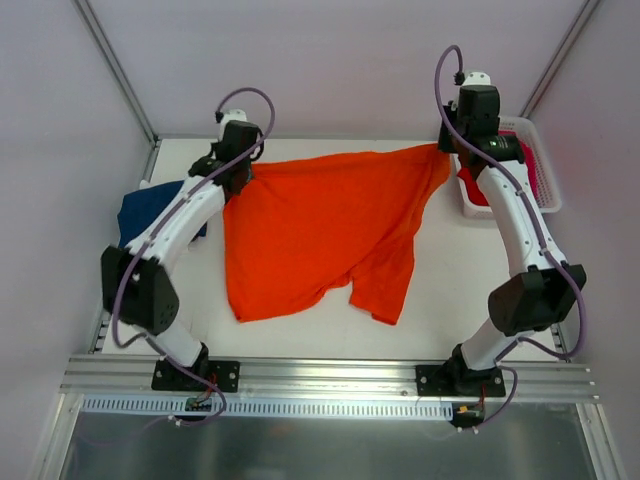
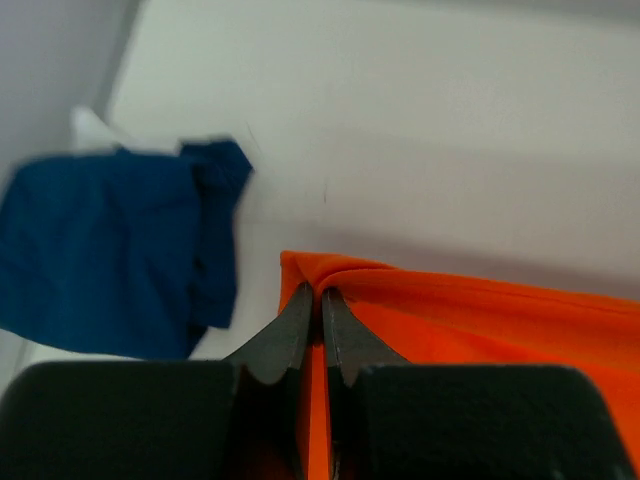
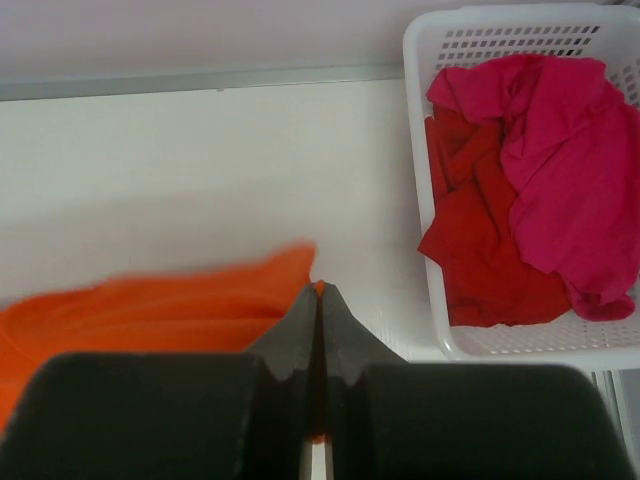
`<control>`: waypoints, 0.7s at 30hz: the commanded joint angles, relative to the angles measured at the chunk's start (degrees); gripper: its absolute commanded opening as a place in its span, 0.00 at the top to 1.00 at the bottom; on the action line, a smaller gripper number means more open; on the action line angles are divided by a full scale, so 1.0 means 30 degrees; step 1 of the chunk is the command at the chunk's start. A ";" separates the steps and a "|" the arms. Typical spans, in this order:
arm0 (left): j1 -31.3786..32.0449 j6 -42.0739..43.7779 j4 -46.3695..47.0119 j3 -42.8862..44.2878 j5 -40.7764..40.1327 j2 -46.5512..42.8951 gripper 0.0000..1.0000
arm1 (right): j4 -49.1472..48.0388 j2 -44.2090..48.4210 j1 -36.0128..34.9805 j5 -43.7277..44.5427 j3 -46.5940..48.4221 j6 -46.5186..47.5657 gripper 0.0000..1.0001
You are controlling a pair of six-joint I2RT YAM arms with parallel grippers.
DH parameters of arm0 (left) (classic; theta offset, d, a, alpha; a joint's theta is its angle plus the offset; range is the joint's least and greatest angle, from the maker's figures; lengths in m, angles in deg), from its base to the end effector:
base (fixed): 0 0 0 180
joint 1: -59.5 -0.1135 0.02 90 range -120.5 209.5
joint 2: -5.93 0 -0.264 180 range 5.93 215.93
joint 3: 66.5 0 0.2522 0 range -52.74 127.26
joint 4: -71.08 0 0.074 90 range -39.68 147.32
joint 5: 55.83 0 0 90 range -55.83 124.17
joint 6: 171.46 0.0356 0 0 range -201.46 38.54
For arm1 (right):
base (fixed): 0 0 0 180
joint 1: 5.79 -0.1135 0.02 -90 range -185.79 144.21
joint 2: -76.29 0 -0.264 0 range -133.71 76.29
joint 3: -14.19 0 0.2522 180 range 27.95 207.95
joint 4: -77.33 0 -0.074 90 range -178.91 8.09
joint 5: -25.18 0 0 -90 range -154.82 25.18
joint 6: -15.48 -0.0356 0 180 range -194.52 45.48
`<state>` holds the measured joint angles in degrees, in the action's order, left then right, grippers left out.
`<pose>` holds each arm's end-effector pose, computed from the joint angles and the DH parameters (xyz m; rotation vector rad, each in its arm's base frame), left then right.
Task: Fold and stack the t-shirts
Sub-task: Flatten the tshirt out
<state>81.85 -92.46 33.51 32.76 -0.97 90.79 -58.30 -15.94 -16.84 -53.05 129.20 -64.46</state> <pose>0.3180 -0.1086 0.3986 -0.2031 1.8931 0.2125 0.3587 0.0626 0.4349 -0.2217 1.9313 -0.1885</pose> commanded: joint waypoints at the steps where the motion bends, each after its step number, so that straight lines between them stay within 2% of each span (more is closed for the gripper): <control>1: -0.0857 -0.2396 -0.1234 0.0005 0.2747 0.2322 1.00 | -0.1357 -0.0572 0.0284 0.1292 0.1813 0.0395 1.00; 5: -0.1092 -0.1958 -0.1086 0.1412 0.2367 0.4464 1.00 | -0.1121 -0.1632 0.0284 0.0999 0.2579 0.0307 1.00; 8: -0.1063 -0.1898 -0.1027 0.1268 0.2395 0.3651 1.00 | -0.1589 -0.0639 0.0255 0.1115 0.1528 0.0453 0.99; 12: -0.0888 -0.1635 -0.1027 0.0421 0.3096 0.0929 1.00 | -0.1095 0.1265 0.0284 0.0765 0.1580 0.0834 0.99; 15: 0.0076 -0.0670 -0.1201 0.0155 0.3217 -0.2695 1.00 | 0.0106 0.2905 0.0197 0.0326 0.2487 0.1097 1.00; 17: 0.1331 -0.0170 -0.1640 0.0474 0.2427 -0.3906 1.00 | 0.0662 0.4428 0.0109 0.0179 0.2810 0.1244 0.99; 21: 0.3064 -0.0579 -0.4508 0.2173 0.2337 -0.5696 1.00 | 0.1747 0.7007 -0.0154 -0.0348 0.3803 0.1186 0.99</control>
<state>88.45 -95.13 26.14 35.75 7.75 76.39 -54.22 -3.04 -16.84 -52.94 135.15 -62.01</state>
